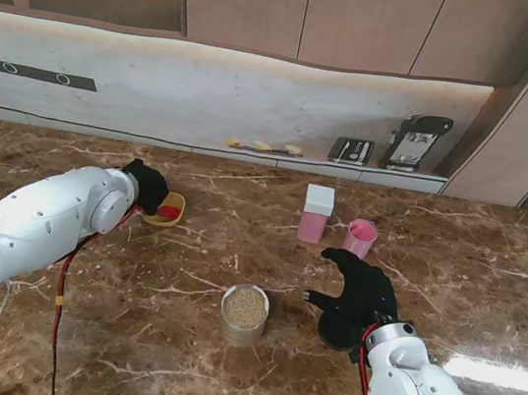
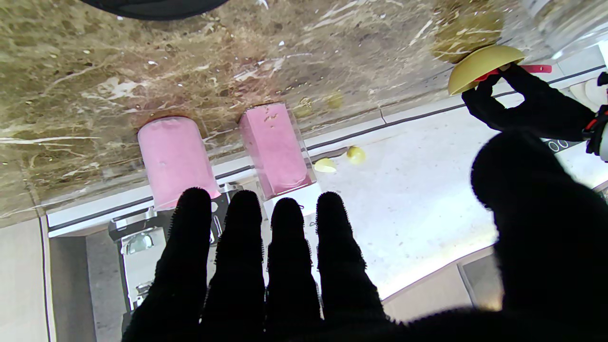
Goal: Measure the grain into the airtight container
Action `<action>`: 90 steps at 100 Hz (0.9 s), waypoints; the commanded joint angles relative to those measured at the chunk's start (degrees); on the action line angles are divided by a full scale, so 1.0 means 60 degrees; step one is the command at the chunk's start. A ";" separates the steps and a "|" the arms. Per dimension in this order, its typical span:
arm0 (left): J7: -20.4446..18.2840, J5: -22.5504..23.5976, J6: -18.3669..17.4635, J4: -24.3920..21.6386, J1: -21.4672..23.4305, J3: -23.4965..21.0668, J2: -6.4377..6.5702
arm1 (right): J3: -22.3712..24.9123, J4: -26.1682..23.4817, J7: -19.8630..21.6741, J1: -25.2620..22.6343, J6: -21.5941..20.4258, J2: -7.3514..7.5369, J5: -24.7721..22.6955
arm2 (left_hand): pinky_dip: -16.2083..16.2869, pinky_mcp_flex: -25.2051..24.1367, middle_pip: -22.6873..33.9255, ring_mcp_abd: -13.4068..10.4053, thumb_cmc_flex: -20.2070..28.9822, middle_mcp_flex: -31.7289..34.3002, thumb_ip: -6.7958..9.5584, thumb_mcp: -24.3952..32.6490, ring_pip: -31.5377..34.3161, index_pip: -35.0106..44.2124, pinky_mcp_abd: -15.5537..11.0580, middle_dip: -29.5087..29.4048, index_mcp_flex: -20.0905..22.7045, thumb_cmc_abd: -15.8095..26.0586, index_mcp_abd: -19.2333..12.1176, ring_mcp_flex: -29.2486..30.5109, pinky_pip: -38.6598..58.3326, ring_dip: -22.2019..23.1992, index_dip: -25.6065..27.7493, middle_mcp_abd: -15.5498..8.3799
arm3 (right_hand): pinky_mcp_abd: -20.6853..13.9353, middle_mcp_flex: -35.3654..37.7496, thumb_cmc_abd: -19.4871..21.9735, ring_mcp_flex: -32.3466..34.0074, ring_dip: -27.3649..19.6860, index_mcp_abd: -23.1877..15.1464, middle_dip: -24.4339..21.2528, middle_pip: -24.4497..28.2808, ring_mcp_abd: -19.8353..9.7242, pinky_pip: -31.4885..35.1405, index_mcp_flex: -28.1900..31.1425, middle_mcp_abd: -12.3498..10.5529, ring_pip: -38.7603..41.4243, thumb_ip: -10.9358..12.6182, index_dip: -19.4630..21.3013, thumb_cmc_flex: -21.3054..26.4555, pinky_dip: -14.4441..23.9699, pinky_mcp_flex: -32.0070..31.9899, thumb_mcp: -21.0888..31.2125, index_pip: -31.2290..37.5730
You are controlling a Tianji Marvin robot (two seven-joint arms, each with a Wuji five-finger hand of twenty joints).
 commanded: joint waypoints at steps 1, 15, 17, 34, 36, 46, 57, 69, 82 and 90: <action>-0.0060 0.0034 0.0060 -0.0038 0.0056 -0.0005 0.0019 | -0.0010 0.0075 0.0095 -0.0041 0.0052 -0.0014 0.0058 | -0.0062 -0.0184 0.0290 -0.0014 0.0030 0.0263 0.0157 0.0738 0.0213 0.0077 0.0066 0.0140 0.0132 0.0121 -0.0496 0.0117 0.0112 0.0111 -0.0398 -0.0096 | 0.0065 -0.0253 0.0139 -0.0037 0.0135 -0.0167 -0.0020 -0.0048 0.0051 0.0170 -0.0010 0.0043 0.0069 0.0376 -0.0113 0.0075 0.0157 -0.0014 -0.0204 -0.0127; -0.0061 0.0042 0.0101 -0.0077 0.0104 -0.0077 0.0021 | -0.0018 0.0075 0.0098 -0.0039 0.0073 -0.0014 0.0060 | -0.0047 -0.0187 0.0298 -0.0043 -0.0017 0.0342 0.0166 0.0480 0.0221 -0.0006 0.0095 0.0127 0.0217 0.0347 -0.0407 0.0158 0.0098 0.0116 -0.0790 -0.0145 | 0.0071 -0.0241 0.0190 -0.0036 0.0137 -0.0176 -0.0019 -0.0048 0.0058 0.0175 -0.0002 0.0045 0.0073 0.0377 -0.0116 0.0083 0.0163 -0.0010 -0.0236 -0.0128; -0.0061 0.0035 0.0104 -0.0078 0.0108 -0.0086 0.0019 | -0.0019 0.0075 0.0101 -0.0038 0.0075 -0.0013 0.0053 | -0.0044 -0.0187 0.0293 -0.0056 -0.0016 0.0329 0.0170 0.0412 0.0217 -0.0035 0.0095 0.0124 0.0205 0.0419 -0.0411 0.0145 0.0097 0.0115 -0.0842 -0.0149 | 0.0073 -0.0240 0.0197 -0.0035 0.0137 -0.0168 -0.0019 -0.0049 0.0066 0.0175 -0.0006 0.0042 0.0073 0.0379 -0.0117 0.0091 0.0163 -0.0013 -0.0237 -0.0130; -0.0083 0.0105 0.0074 -0.0219 0.0214 -0.0308 0.0073 | -0.0015 0.0055 0.0160 -0.0046 0.0109 -0.0009 0.0078 | -0.0082 -0.0185 0.0297 -0.0139 0.0293 0.0292 0.0171 -0.0391 0.0219 -0.0221 0.0062 0.0118 0.0123 0.1106 -0.0515 0.0136 -0.0013 0.0115 -0.1038 -0.0213 | 0.0073 -0.0259 0.0249 -0.0058 0.0135 -0.0163 -0.0022 -0.0062 0.0060 0.0171 -0.0014 0.0056 0.0066 0.0382 -0.0122 0.0117 0.0166 -0.0026 -0.0274 -0.0137; -0.0081 0.0131 0.0074 -0.0249 0.0236 -0.0351 0.0084 | -0.0017 0.0056 0.0160 -0.0045 0.0110 -0.0009 0.0079 | -0.0089 -0.0176 0.0307 -0.0150 0.0366 0.0310 0.0159 -0.0559 0.0217 -0.0210 0.0059 0.0120 0.0103 0.1197 -0.0557 0.0151 -0.0035 0.0112 -0.1006 -0.0227 | 0.0072 -0.0266 0.0250 -0.0054 0.0135 -0.0165 -0.0023 -0.0064 0.0059 0.0173 -0.0011 0.0048 0.0068 0.0383 -0.0123 0.0125 0.0167 -0.0022 -0.0276 -0.0136; -0.0151 0.0260 0.0131 -0.0472 0.0378 -0.0627 0.0154 | -0.0019 0.0056 0.0170 -0.0045 0.0116 -0.0007 0.0073 | -0.0115 -0.0163 0.0320 -0.0165 0.0678 0.0301 0.0196 -0.1209 0.0210 -0.0156 0.0046 0.0126 -0.0016 0.1595 -0.0575 0.0122 -0.0137 0.0108 -0.0746 -0.0249 | 0.0065 -0.0279 0.0261 -0.0063 0.0134 -0.0170 -0.0023 -0.0067 0.0064 0.0170 -0.0027 0.0062 0.0066 0.0386 -0.0126 0.0135 0.0167 -0.0028 -0.0297 -0.0144; -0.0197 0.0444 0.0164 -0.0719 0.0536 -0.0942 0.0231 | -0.0020 0.0060 0.0155 -0.0041 0.0096 -0.0010 0.0087 | -0.0104 -0.0167 0.0355 -0.0137 0.0769 0.0375 0.0150 -0.1335 0.0230 -0.0019 0.0045 0.0146 -0.0096 0.1713 -0.0658 0.0152 -0.0130 0.0119 -0.0393 -0.0224 | 0.0073 -0.0294 0.0261 -0.0077 0.0133 -0.0175 -0.0023 -0.0067 0.0073 0.0169 -0.0042 0.0051 0.0063 0.0388 -0.0127 0.0128 0.0169 -0.0029 -0.0314 -0.0150; -0.0231 0.0657 0.0138 -0.0979 0.0715 -0.1312 0.0310 | -0.0024 0.0068 0.0150 -0.0037 0.0097 -0.0009 0.0077 | -0.0094 -0.0167 0.0399 -0.0143 0.0950 0.0465 0.0192 -0.1611 0.0247 -0.0119 0.0045 0.0213 -0.0097 0.1783 -0.0798 0.0165 -0.0135 0.0127 0.0226 -0.0279 | 0.0064 -0.0302 0.0268 -0.0095 0.0131 -0.0169 -0.0022 -0.0060 0.0079 0.0163 -0.0049 0.0068 0.0059 0.0393 -0.0127 0.0135 0.0168 -0.0036 -0.0318 -0.0154; -0.0285 0.0956 0.0064 -0.1366 0.0963 -0.1780 0.0404 | -0.0021 0.0065 0.0137 -0.0040 0.0105 -0.0012 0.0078 | -0.0092 -0.0167 0.0425 -0.0131 0.0919 0.0572 0.0138 -0.1445 0.0272 -0.0178 0.0045 0.0257 -0.0048 0.1714 -0.0850 0.0232 -0.0136 0.0127 0.0558 -0.0282 | 0.0058 -0.0319 0.0275 -0.0103 0.0131 -0.0167 -0.0022 -0.0057 0.0071 0.0163 -0.0050 0.0062 0.0060 0.0396 -0.0126 0.0140 0.0170 -0.0036 -0.0322 -0.0154; -0.0298 0.1103 0.0068 -0.1684 0.1196 -0.2192 0.0438 | -0.0021 0.0068 0.0119 -0.0039 0.0107 -0.0014 0.0074 | -0.0080 -0.0168 0.0476 -0.0043 0.0847 0.0829 0.0102 -0.1327 0.0377 -0.0211 0.0019 0.0302 -0.0081 0.1701 -0.1055 0.0483 -0.0125 0.0160 0.0866 -0.0146 | 0.0057 -0.0321 0.0276 -0.0109 0.0130 -0.0171 -0.0022 -0.0052 0.0070 0.0162 -0.0050 0.0063 0.0059 0.0397 -0.0126 0.0133 0.0171 -0.0037 -0.0326 -0.0155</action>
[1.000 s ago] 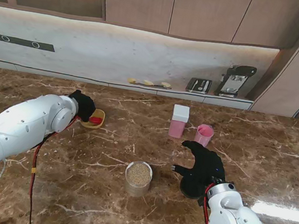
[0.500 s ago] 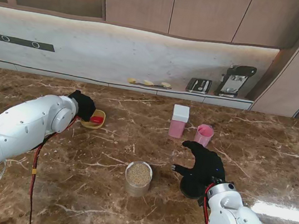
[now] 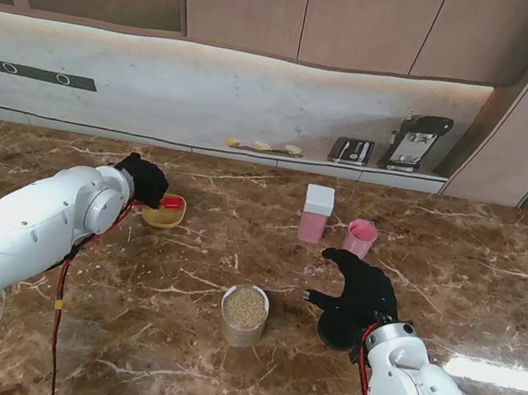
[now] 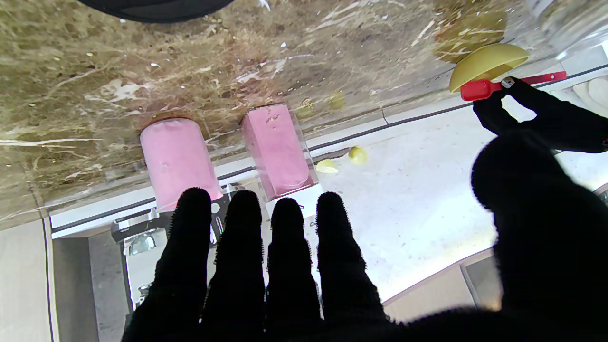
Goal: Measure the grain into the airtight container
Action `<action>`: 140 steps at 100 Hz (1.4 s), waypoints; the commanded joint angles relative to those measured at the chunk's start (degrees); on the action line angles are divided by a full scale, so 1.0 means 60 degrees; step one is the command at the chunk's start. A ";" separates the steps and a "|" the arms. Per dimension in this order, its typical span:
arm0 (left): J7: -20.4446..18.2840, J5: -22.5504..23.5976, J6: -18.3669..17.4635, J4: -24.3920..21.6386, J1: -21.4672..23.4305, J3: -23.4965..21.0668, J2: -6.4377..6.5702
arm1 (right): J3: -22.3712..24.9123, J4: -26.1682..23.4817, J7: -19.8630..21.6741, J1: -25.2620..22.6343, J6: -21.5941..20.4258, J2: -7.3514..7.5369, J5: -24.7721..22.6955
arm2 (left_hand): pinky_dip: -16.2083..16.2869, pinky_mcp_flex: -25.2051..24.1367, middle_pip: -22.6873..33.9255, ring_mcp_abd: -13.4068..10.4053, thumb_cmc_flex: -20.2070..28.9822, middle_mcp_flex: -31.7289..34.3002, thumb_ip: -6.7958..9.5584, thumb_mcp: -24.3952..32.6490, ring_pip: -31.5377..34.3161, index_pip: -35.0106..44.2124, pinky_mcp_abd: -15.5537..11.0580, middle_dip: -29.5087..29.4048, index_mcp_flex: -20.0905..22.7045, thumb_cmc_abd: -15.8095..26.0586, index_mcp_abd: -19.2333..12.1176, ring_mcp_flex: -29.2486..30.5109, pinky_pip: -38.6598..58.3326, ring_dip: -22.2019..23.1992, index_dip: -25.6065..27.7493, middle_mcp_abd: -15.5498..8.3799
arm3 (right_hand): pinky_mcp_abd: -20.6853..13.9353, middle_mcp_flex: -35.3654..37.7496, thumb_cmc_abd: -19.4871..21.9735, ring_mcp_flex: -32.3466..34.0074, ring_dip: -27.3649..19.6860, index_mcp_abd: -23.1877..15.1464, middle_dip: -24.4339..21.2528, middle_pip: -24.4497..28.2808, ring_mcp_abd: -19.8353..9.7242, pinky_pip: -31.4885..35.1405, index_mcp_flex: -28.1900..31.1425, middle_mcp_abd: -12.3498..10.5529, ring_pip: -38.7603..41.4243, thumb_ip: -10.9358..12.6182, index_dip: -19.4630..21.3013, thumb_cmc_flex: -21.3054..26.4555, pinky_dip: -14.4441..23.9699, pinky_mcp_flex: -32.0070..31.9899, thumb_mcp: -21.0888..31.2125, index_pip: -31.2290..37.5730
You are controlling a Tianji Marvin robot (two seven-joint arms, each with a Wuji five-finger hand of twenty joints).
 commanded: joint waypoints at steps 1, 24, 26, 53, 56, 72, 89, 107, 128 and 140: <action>0.0011 0.0057 -0.0020 -0.0254 0.0163 -0.0207 0.0058 | -0.0006 0.0055 0.0107 -0.0051 0.0045 -0.0014 0.0045 | -0.0080 -0.0169 0.0282 -0.0027 0.0632 0.0387 0.0071 0.0233 0.0301 0.0364 0.0011 0.0181 -0.0090 0.0605 -0.0890 0.0327 -0.0126 0.0167 0.0518 0.0010 | 0.0050 -0.0320 0.0160 -0.0106 0.0130 -0.0170 -0.0022 -0.0052 0.0060 0.0162 -0.0049 0.0065 0.0059 0.0397 -0.0070 0.0131 0.0170 -0.0036 -0.0180 -0.0153; -0.0112 0.0633 -0.0207 -0.1401 0.0934 -0.1535 0.0176 | 0.0011 0.0046 0.0074 -0.0066 0.0060 -0.0022 0.0048 | 0.0687 0.0195 -0.0502 0.0304 0.0903 0.3163 0.0167 -0.0518 0.0999 -0.0129 -0.0227 0.1405 -0.0445 0.0989 -0.1818 0.2411 0.0647 0.0626 0.2446 0.0172 | 0.0035 -0.0295 0.0204 -0.0103 0.0127 -0.0174 -0.0022 -0.0040 0.0054 0.0157 -0.0048 0.0056 0.0062 0.0400 -0.0070 0.0109 0.0169 -0.0034 -0.0188 -0.0156; -0.0108 0.0672 -0.0235 -0.1496 0.1009 -0.1651 0.0181 | 0.0012 0.0048 0.0062 -0.0067 0.0060 -0.0023 0.0048 | 0.0719 0.0243 -0.0485 0.0367 0.0937 0.3386 0.0171 -0.0559 0.1102 -0.0099 -0.0226 0.1405 -0.0485 0.1002 -0.1825 0.2627 0.0691 0.0677 0.2543 0.0181 | 0.0034 -0.0300 0.0200 -0.0112 0.0126 -0.0171 -0.0024 -0.0043 0.0060 0.0158 -0.0051 0.0062 0.0059 0.0401 -0.0070 0.0111 0.0169 -0.0031 -0.0188 -0.0158; -0.0615 0.0385 -0.0756 -0.2857 0.1906 -0.2935 0.0211 | 0.0045 0.0052 0.0005 -0.0089 0.0049 -0.0031 0.0037 | 0.1248 0.1343 0.0655 0.0784 0.1110 0.4339 0.0198 -0.0669 0.1837 0.0017 0.0354 0.2679 -0.0698 0.1046 -0.2029 0.4447 0.1665 0.1226 0.3093 0.0066 | 0.0034 -0.0233 0.0287 -0.0092 0.0127 -0.0172 -0.0022 -0.0044 0.0052 0.0166 -0.0024 0.0046 0.0069 0.0406 -0.0069 0.0082 0.0173 -0.0021 -0.0200 -0.0151; -0.0652 0.0279 -0.0846 -0.2994 0.2007 -0.3053 0.0207 | 0.0045 0.0051 -0.0010 -0.0091 0.0051 -0.0033 0.0036 | 0.1160 0.1467 0.0721 0.0854 0.1325 0.4305 0.0273 -0.1034 0.1895 0.0041 0.0387 0.3218 -0.0750 0.1146 -0.2037 0.4719 0.1712 0.1247 0.3170 0.0059 | 0.0034 -0.0222 0.0335 -0.0086 0.0126 -0.0169 -0.0022 -0.0044 0.0041 0.0171 -0.0022 0.0056 0.0070 0.0408 -0.0070 0.0069 0.0174 -0.0013 -0.0206 -0.0152; -0.1259 -0.0890 -0.1078 -0.3754 0.2495 -0.3568 0.0185 | 0.0034 0.0054 -0.0050 -0.0089 0.0017 -0.0039 0.0053 | 0.0887 0.2667 0.1233 0.1164 0.2131 0.3953 0.0585 -0.2225 0.2875 0.0241 0.0924 0.4713 -0.0997 0.1501 -0.1927 0.6399 0.2582 0.1286 0.3350 0.0261 | 0.0035 -0.0198 0.0431 -0.0081 0.0125 -0.0166 -0.0021 -0.0054 0.0052 0.0188 -0.0031 0.0054 0.0075 0.0416 -0.0077 0.0058 0.0177 0.0003 -0.0244 -0.0161; -0.1442 -0.1618 -0.1167 -0.4343 0.2948 -0.3882 0.0158 | 0.0013 0.0052 -0.0082 -0.0089 -0.0027 -0.0041 0.0041 | 0.1000 0.5119 0.1678 0.0871 0.3654 0.3590 0.1242 -0.4884 0.4984 0.0455 0.1973 0.5207 -0.1123 0.2149 -0.2082 0.8490 0.4210 0.1899 0.3601 0.0398 | 0.0047 -0.0171 0.0455 -0.0078 0.0127 -0.0172 -0.0015 -0.0057 0.0076 0.0198 -0.0027 0.0042 0.0084 0.0425 -0.0079 0.0067 0.0176 -0.0003 -0.0270 -0.0161; -0.1430 -0.2095 -0.1076 -0.4700 0.3250 -0.3985 0.0109 | 0.0004 0.0064 -0.0113 -0.0094 -0.0045 -0.0045 0.0051 | 0.0948 0.4586 0.1483 0.1376 0.3740 0.3613 0.1230 -0.4846 0.4914 0.0447 0.2494 0.5031 -0.1151 0.2175 -0.2001 0.8081 0.4164 0.2223 0.3681 0.0319 | 0.0065 -0.0174 0.0517 -0.0092 0.0126 -0.0179 -0.0015 -0.0070 0.0079 0.0199 -0.0030 0.0038 0.0081 0.0430 -0.0083 0.0059 0.0173 -0.0020 -0.0283 -0.0164; -0.1408 -0.3011 -0.0525 -0.4844 0.3449 -0.3905 -0.0002 | -0.0013 0.0064 -0.0138 -0.0100 -0.0040 -0.0047 0.0033 | 0.2034 0.2531 0.0140 0.1458 0.3872 0.3828 0.1133 -0.4896 0.2474 0.0491 0.2635 0.2036 -0.1294 0.2316 -0.1641 0.5728 0.2463 0.2228 0.3563 0.0696 | 0.0103 -0.0132 0.0583 -0.0091 0.0128 -0.0182 -0.0008 -0.0071 0.0092 0.0216 -0.0026 0.0038 0.0084 0.0438 -0.0088 0.0042 0.0178 -0.0018 -0.0307 -0.0169; -0.1026 -0.3607 -0.0510 -0.4828 0.3617 -0.3883 -0.0141 | -0.0018 0.0052 -0.0153 -0.0110 0.0001 -0.0052 0.0036 | 0.2052 0.2585 0.0324 0.1387 0.3872 0.4032 0.1085 -0.4854 0.2360 0.0562 0.2522 0.1251 -0.1275 0.2219 -0.1440 0.5966 0.2360 0.1881 0.3445 0.0877 | 0.0115 -0.0123 0.0598 -0.0090 0.0130 -0.0194 -0.0006 -0.0076 0.0097 0.0231 -0.0029 0.0041 0.0084 0.0440 -0.0091 0.0043 0.0188 -0.0025 -0.0320 -0.0173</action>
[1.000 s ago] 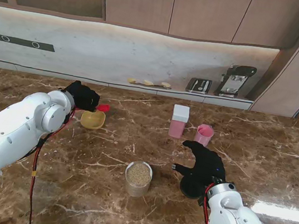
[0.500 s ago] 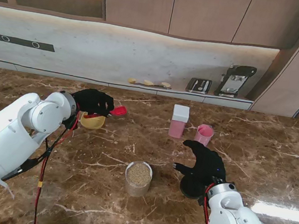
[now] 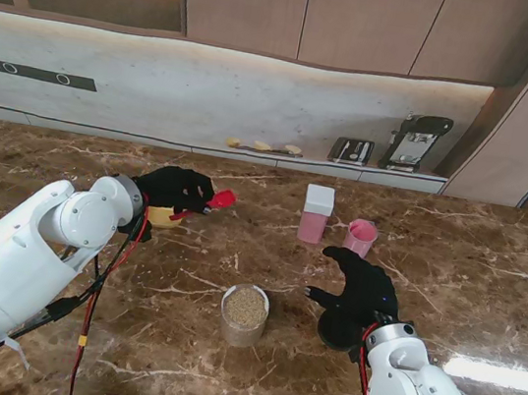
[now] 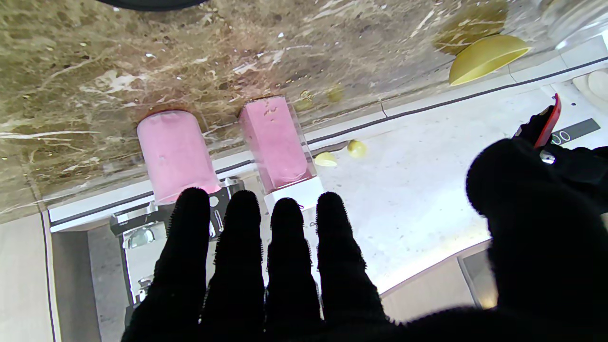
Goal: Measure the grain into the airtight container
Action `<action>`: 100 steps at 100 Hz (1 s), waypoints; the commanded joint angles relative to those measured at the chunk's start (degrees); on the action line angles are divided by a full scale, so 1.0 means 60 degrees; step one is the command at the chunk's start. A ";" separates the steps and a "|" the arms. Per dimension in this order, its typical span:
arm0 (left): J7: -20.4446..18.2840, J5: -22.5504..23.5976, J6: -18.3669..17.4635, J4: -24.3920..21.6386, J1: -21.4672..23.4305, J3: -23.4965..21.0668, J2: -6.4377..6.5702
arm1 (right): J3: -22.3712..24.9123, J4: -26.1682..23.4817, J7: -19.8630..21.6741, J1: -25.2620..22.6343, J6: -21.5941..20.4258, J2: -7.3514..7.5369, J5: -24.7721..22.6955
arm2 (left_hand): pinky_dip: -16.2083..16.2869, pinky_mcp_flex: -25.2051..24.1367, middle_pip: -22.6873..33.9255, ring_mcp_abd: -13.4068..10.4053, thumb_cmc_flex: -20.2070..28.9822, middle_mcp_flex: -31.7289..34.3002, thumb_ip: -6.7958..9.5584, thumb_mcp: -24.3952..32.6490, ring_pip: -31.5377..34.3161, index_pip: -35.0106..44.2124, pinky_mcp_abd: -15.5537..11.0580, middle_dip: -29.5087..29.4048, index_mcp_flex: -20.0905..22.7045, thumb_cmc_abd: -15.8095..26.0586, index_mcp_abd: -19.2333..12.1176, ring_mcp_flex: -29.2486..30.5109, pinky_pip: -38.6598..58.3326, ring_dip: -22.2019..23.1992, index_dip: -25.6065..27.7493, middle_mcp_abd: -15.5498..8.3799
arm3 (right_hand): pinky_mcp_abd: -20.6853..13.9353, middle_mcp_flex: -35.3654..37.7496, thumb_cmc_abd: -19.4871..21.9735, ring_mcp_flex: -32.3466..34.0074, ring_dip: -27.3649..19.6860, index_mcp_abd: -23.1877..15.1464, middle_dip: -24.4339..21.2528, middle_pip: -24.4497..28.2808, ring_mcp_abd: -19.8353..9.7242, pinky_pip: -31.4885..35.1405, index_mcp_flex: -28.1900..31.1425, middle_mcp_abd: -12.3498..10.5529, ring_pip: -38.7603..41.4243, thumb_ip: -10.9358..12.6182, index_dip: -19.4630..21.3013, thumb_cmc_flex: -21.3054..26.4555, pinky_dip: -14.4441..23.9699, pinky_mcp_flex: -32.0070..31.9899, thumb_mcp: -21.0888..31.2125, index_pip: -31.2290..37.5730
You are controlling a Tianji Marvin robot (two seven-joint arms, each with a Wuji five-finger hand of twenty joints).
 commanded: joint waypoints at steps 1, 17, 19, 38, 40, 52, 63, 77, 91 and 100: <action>0.0173 -0.0238 -0.0069 0.0019 0.0191 0.0077 -0.0160 | -0.0015 0.0042 0.0096 -0.0085 0.0048 -0.0029 0.0040 | 0.0174 -0.0150 0.0055 -0.0001 0.1134 0.0218 0.0365 0.0527 -0.0213 0.1028 0.0070 -0.0257 -0.0080 0.0629 -0.0678 0.0068 -0.0216 -0.0171 0.0241 0.0097 | 0.0017 -0.0120 0.0146 -0.0094 0.0129 -0.0194 -0.0005 -0.0076 0.0020 0.0230 -0.0026 0.0023 0.0081 0.0441 -0.0085 0.0044 0.0188 -0.0027 -0.0206 -0.0169; 0.0525 -0.0834 -0.0180 -0.0006 0.0388 0.0115 -0.0298 | -0.0016 0.0013 0.0111 -0.0101 0.0053 -0.0026 0.0031 | 0.0235 -0.0160 0.0220 -0.0033 0.1122 0.0801 0.0377 0.0399 -0.0191 0.1151 0.0060 -0.0526 0.0451 0.0162 -0.0595 0.0390 -0.0138 -0.0392 0.0051 0.0040 | 0.0016 -0.0111 0.0186 -0.0086 0.0132 -0.0198 -0.0001 -0.0079 0.0023 0.0242 -0.0022 0.0008 0.0087 0.0445 -0.0086 0.0026 0.0194 -0.0022 -0.0219 -0.0169; 0.0589 -0.0886 -0.0201 0.0001 0.0408 0.0125 -0.0318 | -0.0015 0.0009 0.0109 -0.0103 0.0052 -0.0027 0.0030 | 0.0238 -0.0163 0.0225 -0.0026 0.1127 0.0924 0.0411 0.0463 -0.0155 0.1160 0.0073 -0.0516 0.0576 0.0021 -0.0584 0.0460 -0.0138 -0.0408 -0.0008 0.0043 | 0.0014 -0.0109 0.0195 -0.0090 0.0132 -0.0190 0.0000 -0.0079 0.0024 0.0242 -0.0026 0.0011 0.0085 0.0445 -0.0087 0.0018 0.0195 -0.0023 -0.0222 -0.0171; 0.0714 -0.1276 -0.0238 -0.0090 0.0554 0.0150 -0.0385 | 0.0002 -0.0009 0.0025 -0.0131 0.0048 -0.0045 0.0064 | 0.0214 -0.0174 0.0385 0.0179 0.1080 0.1455 0.0423 0.0874 0.0324 0.1346 0.0134 0.0179 0.1241 -0.0463 -0.0674 0.0738 -0.0150 -0.0319 -0.0007 0.0067 | 0.0016 -0.0097 0.0304 -0.0079 0.0134 -0.0208 0.0004 -0.0082 0.0023 0.0254 -0.0025 0.0018 0.0093 0.0457 -0.0092 -0.0042 0.0199 -0.0010 -0.0233 -0.0178; 0.0662 -0.1281 -0.0240 -0.0117 0.0561 0.0152 -0.0370 | 0.0003 -0.0010 0.0025 -0.0132 0.0048 -0.0045 0.0066 | 0.0203 -0.0233 0.0401 0.0254 0.1070 0.1478 0.0409 0.0896 0.0357 0.1346 0.0161 0.0226 0.1275 -0.0458 -0.0664 0.0738 -0.0175 -0.0307 0.0028 0.0091 | 0.0017 -0.0098 0.0305 -0.0070 0.0135 -0.0206 0.0004 -0.0083 0.0021 0.0256 -0.0027 0.0015 0.0097 0.0458 -0.0093 -0.0045 0.0199 -0.0005 -0.0233 -0.0179; 0.0358 -0.0982 -0.0391 -0.0288 0.0580 0.0185 -0.0252 | 0.0013 -0.0013 0.0018 -0.0135 0.0032 -0.0048 0.0084 | 0.0205 -0.0301 0.0676 0.0408 -0.2368 0.1550 -0.1000 0.7301 0.0854 0.1178 0.0316 0.0798 0.1411 -0.1866 -0.0725 0.0855 -0.0186 0.0023 0.0258 0.0059 | 0.0021 -0.0095 0.0325 -0.0080 0.0134 -0.0217 0.0004 -0.0087 0.0015 0.0260 -0.0027 0.0016 0.0093 0.0466 -0.0096 -0.0068 0.0198 -0.0008 -0.0230 -0.0183; 0.0092 -0.0569 -0.0526 -0.0502 0.0605 0.0184 -0.0137 | 0.0023 -0.0022 0.0009 -0.0146 0.0017 -0.0051 0.0105 | 0.0176 -0.0270 0.0931 0.0390 -0.2556 0.1610 -0.1088 0.7599 0.0949 0.1154 0.0324 0.1070 0.1441 -0.1914 -0.0771 0.0955 -0.0220 0.0045 0.0299 -0.0004 | 0.0016 -0.0094 0.0339 -0.0073 0.0134 -0.0216 0.0005 -0.0091 0.0036 0.0269 -0.0021 0.0014 0.0097 0.0471 -0.0097 -0.0072 0.0198 0.0002 -0.0225 -0.0183; -0.0135 -0.0075 -0.0618 -0.0826 0.0697 0.0183 -0.0024 | 0.0040 -0.0029 -0.0019 -0.0165 -0.0012 -0.0055 0.0109 | -0.0008 -0.0156 0.1861 0.0617 -0.2708 0.1625 -0.1171 0.7860 0.1889 0.1073 0.0378 0.2282 0.1626 -0.1979 -0.0867 0.1086 -0.0197 0.0750 0.0603 -0.0190 | 0.0013 -0.0112 0.0352 -0.0065 0.0134 -0.0214 0.0002 -0.0102 0.0019 0.0272 -0.0018 0.0032 0.0100 0.0475 -0.0100 -0.0076 0.0194 -0.0002 -0.0221 -0.0186; -0.0265 -0.0218 -0.0389 -0.1027 0.0839 0.0176 -0.0011 | 0.0058 -0.0042 -0.0037 -0.0188 -0.0043 -0.0059 0.0119 | -0.0185 -0.0172 0.2422 0.0911 -0.2600 0.1405 -0.1099 0.7679 0.2628 0.1020 0.0483 0.3341 0.1739 -0.1791 -0.0797 0.0826 -0.0315 0.1869 0.0720 0.0010 | 0.0026 -0.0104 0.0353 -0.0072 0.0131 -0.0223 0.0001 -0.0104 0.0029 0.0276 -0.0009 0.0025 0.0094 0.0476 -0.0102 -0.0089 0.0192 -0.0002 -0.0225 -0.0185; -0.0304 -0.0492 -0.0227 -0.1072 0.0907 0.0178 -0.0028 | 0.0073 -0.0051 -0.0076 -0.0207 -0.0055 -0.0063 0.0103 | -0.0398 -0.0219 0.2571 0.1166 -0.2581 0.1104 -0.1034 0.7817 0.2881 0.0981 0.0624 0.4300 0.1772 -0.1956 -0.0619 0.0344 -0.0479 0.2753 0.0732 0.0135 | 0.0029 -0.0101 0.0352 -0.0074 0.0128 -0.0219 -0.0002 -0.0108 0.0025 0.0279 -0.0014 0.0021 0.0090 0.0477 -0.0104 -0.0091 0.0191 -0.0002 -0.0222 -0.0189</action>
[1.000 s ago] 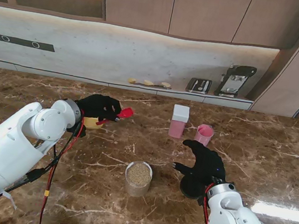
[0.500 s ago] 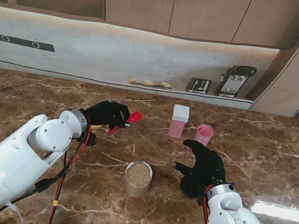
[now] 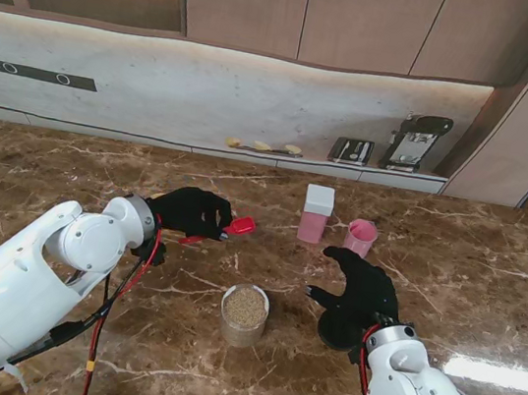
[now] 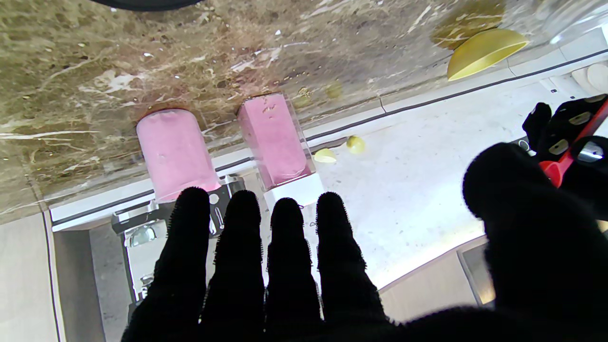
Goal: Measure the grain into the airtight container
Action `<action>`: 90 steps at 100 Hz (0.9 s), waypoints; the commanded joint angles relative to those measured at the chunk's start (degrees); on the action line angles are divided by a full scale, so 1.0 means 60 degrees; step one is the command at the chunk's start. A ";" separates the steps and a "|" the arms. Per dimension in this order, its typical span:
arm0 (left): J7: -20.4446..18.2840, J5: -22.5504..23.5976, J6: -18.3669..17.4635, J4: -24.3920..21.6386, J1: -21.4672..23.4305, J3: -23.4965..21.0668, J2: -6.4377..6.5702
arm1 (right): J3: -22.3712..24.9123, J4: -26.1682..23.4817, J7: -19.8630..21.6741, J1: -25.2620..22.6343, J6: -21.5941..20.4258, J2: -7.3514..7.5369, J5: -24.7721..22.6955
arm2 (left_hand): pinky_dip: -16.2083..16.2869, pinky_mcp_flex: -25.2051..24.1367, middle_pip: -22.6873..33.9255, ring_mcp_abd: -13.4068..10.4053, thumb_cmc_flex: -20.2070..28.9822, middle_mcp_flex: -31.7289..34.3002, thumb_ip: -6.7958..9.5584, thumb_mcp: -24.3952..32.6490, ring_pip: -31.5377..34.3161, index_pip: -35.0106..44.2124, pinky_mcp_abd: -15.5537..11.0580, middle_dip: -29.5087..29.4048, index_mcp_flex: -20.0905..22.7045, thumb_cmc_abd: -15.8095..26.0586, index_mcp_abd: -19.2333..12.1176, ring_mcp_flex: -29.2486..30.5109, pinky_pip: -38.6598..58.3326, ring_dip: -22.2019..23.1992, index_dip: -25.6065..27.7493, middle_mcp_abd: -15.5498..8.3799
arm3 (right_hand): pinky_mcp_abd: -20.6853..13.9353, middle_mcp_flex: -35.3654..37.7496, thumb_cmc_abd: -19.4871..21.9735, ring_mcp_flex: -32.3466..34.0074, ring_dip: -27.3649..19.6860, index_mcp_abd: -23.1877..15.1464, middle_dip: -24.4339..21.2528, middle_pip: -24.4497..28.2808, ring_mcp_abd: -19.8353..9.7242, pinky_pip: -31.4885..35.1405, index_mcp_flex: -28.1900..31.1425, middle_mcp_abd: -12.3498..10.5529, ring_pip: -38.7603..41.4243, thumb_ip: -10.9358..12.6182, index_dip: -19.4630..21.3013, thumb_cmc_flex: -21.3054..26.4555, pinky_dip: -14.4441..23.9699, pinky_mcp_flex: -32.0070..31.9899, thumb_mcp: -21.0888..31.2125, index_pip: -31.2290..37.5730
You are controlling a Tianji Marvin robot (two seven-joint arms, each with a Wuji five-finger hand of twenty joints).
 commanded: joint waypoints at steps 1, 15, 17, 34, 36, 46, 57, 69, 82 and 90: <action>-0.0062 -0.0127 0.0128 -0.0011 0.0116 0.0042 -0.0035 | 0.0024 -0.0005 0.0067 -0.0101 -0.0010 -0.0031 0.0035 | -0.0189 -0.0102 0.0572 0.0430 0.0488 -0.0093 0.0303 0.1196 0.0449 0.0721 0.0337 0.0678 0.0887 0.0328 -0.0867 -0.0315 -0.0223 0.0490 0.0512 0.0114 | 0.0019 -0.0106 0.0132 -0.0075 0.0127 -0.0220 -0.0003 -0.0109 0.0024 0.0174 -0.0014 0.0012 0.0086 0.0478 -0.0101 -0.0088 0.0189 -0.0005 -0.0216 -0.0187; -0.0258 -0.0447 0.0380 -0.0037 0.0136 0.0054 -0.0027 | 0.0043 -0.0024 0.0054 -0.0124 -0.0008 -0.0035 0.0044 | -0.0623 -0.0243 0.0474 0.0561 0.0296 -0.0589 0.0258 0.1794 0.0587 0.0903 0.0398 0.1916 0.0869 -0.0058 -0.0548 -0.1154 -0.0429 0.1329 0.0624 0.0037 | 0.0021 -0.0114 0.0142 -0.0074 0.0126 -0.0217 -0.0008 -0.0117 0.0021 0.0176 -0.0007 0.0011 0.0085 0.0478 -0.0104 -0.0092 0.0186 -0.0005 -0.0217 -0.0187; -0.0279 -0.0475 0.0419 -0.0043 0.0138 0.0057 -0.0026 | 0.0046 -0.0027 0.0055 -0.0128 -0.0009 -0.0034 0.0043 | -0.0659 -0.0282 0.0305 0.0524 0.0313 -0.0680 0.0250 0.1813 0.0415 0.0963 0.0372 0.1913 0.0847 -0.0054 -0.0491 -0.1257 -0.0444 0.1260 0.0688 0.0140 | 0.0012 -0.0110 0.0145 -0.0078 0.0125 -0.0218 -0.0008 -0.0115 0.0018 0.0176 -0.0010 0.0012 0.0083 0.0479 -0.0105 -0.0093 0.0186 -0.0005 -0.0216 -0.0188; -0.0148 -0.0510 0.0501 0.0003 0.0141 0.0124 -0.0067 | 0.0060 -0.0043 0.0073 -0.0142 -0.0016 -0.0033 0.0052 | -0.0892 0.0110 -0.3040 0.0227 0.0511 -0.0341 0.0245 0.1668 -0.2247 0.1266 0.0190 -0.0832 0.0899 0.0230 -0.0309 -0.0904 -0.0207 -0.2061 0.1257 0.0220 | 0.0004 -0.0121 0.0165 -0.0094 0.0123 -0.0217 -0.0009 -0.0116 0.0030 0.0177 -0.0014 0.0012 0.0079 0.0480 -0.0107 -0.0105 0.0181 -0.0004 -0.0219 -0.0191; -0.0150 -0.0532 0.0532 -0.0005 0.0141 0.0134 -0.0069 | 0.0062 -0.0046 0.0077 -0.0144 -0.0015 -0.0032 0.0051 | -0.0913 0.0086 -0.3011 0.0185 0.0530 -0.0369 0.0257 0.1634 -0.2521 0.1269 0.0198 -0.1498 0.0906 0.0266 -0.0308 -0.0865 -0.0228 -0.2508 0.1303 0.0293 | 0.0004 -0.0119 0.0173 -0.0088 0.0124 -0.0218 -0.0009 -0.0114 0.0025 0.0176 -0.0007 0.0014 0.0082 0.0481 -0.0107 -0.0104 0.0180 -0.0006 -0.0217 -0.0188; -0.0196 -0.0679 0.0656 -0.0031 0.0124 0.0194 -0.0078 | 0.0073 -0.0059 0.0072 -0.0157 -0.0007 -0.0033 0.0044 | -0.0617 0.0255 -0.2553 -0.0025 0.0519 0.0139 0.0254 0.1509 -0.3104 0.1313 0.0186 -0.3997 0.0935 0.0448 -0.0459 -0.0064 0.0103 -0.3953 0.1479 0.0689 | 0.0003 -0.0114 0.0173 -0.0079 0.0126 -0.0225 -0.0008 -0.0111 0.0021 0.0176 -0.0011 0.0015 0.0088 0.0482 -0.0108 -0.0095 0.0177 -0.0004 -0.0217 -0.0191; -0.0272 -0.0587 0.0673 -0.0037 0.0042 0.0292 -0.0058 | 0.0103 -0.0077 0.0026 -0.0186 0.0015 -0.0041 0.0031 | 0.0201 0.0646 -0.1147 -0.0280 0.0123 0.1090 0.0087 0.1760 -0.2253 0.1313 0.0218 -0.4819 0.1083 0.0438 -0.0918 0.1173 0.0711 -0.4277 0.1550 0.0520 | 0.0004 -0.0098 0.0173 -0.0075 0.0127 -0.0212 -0.0002 -0.0100 0.0022 0.0177 0.0000 0.0026 0.0093 0.0483 -0.0108 -0.0076 0.0175 -0.0002 -0.0220 -0.0187; -0.0116 -0.0422 0.0661 -0.0001 0.0002 0.0349 -0.0083 | 0.0132 -0.0095 0.0002 -0.0215 0.0035 -0.0043 0.0006 | 0.0674 0.0877 -0.0020 -0.0540 -0.0193 0.1866 0.0042 0.2123 -0.1336 0.1290 0.0279 -0.4155 0.1156 0.0272 -0.1255 0.2079 0.1068 -0.4022 0.1606 0.0148 | 0.0011 -0.0079 0.0183 -0.0062 0.0131 -0.0213 0.0002 -0.0091 0.0029 0.0181 0.0001 0.0026 0.0101 0.0483 -0.0109 -0.0049 0.0173 0.0000 -0.0230 -0.0186; -0.0113 -0.0364 0.0705 0.0016 -0.0024 0.0370 -0.0082 | 0.0135 -0.0107 -0.0026 -0.0226 0.0042 -0.0046 -0.0014 | 0.0778 0.0746 0.0833 -0.0636 -0.0165 0.2062 0.0106 0.1796 -0.0358 0.1259 0.0376 -0.2937 0.1002 0.0478 -0.1446 0.2456 0.0882 -0.3213 0.1825 -0.0160 | -0.0001 -0.0075 0.0196 -0.0058 0.0131 -0.0218 0.0003 -0.0091 0.0034 0.0183 0.0001 0.0030 0.0103 0.0485 -0.0110 -0.0044 0.0169 -0.0002 -0.0243 -0.0185; -0.0228 -0.0338 0.0724 -0.0001 -0.0028 0.0371 -0.0050 | 0.0134 -0.0101 -0.0052 -0.0223 0.0042 -0.0051 -0.0010 | 0.0626 0.0566 0.0976 -0.0518 0.0074 0.1825 0.0252 0.1159 -0.0206 0.1220 0.0403 -0.2217 0.0795 0.0787 -0.1509 0.2398 0.0632 -0.2606 0.2028 -0.0193 | 0.0006 -0.0069 0.0199 -0.0042 0.0134 -0.0218 0.0005 -0.0088 0.0039 0.0187 0.0002 0.0025 0.0112 0.0486 -0.0110 -0.0044 0.0167 0.0004 -0.0252 -0.0183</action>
